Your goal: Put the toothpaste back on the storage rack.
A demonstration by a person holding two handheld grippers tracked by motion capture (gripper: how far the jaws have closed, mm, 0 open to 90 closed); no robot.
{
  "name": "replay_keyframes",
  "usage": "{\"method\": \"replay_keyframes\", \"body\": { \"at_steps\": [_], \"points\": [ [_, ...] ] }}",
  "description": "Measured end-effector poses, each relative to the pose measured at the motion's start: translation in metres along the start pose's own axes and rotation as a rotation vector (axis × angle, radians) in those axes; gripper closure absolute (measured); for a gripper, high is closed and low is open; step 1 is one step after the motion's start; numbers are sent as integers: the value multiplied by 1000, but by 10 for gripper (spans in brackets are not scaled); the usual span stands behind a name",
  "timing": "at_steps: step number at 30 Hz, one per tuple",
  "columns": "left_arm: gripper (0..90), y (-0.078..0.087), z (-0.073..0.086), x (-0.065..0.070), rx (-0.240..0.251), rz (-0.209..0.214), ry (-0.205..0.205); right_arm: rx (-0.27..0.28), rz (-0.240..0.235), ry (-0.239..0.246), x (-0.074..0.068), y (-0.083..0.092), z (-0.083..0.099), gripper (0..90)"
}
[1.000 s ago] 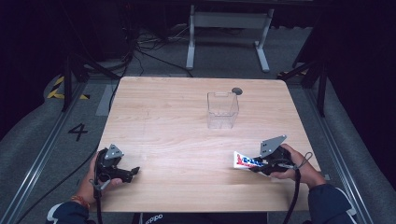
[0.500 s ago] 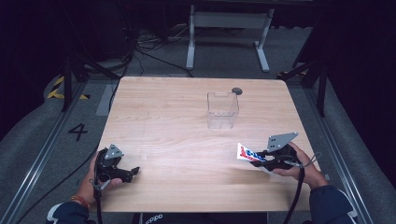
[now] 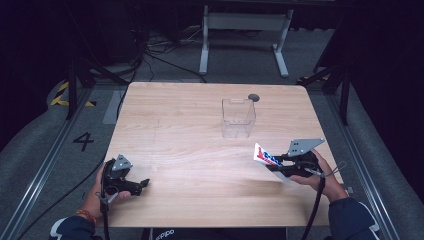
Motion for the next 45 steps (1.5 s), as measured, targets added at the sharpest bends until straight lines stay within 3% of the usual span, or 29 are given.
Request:
{"method": "replay_keyframes", "body": {
  "at_steps": [23,45],
  "points": [
    [4,0,0,0,0,0,0,109,64,-17,12,3,-38,677],
    [4,0,0,0,0,0,0,233,97,-10,29,16,-91,675]
  ]
}}
Point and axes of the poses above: each handheld gripper's, and its own axes: y roughly backward along the jaws, z roughly out of its underside, x roughly to its right, the point moved 8 cm from there along -y, roughly forward along the jaws, and after that the axes turned 4 degrees about z, right-handed, at the moved point
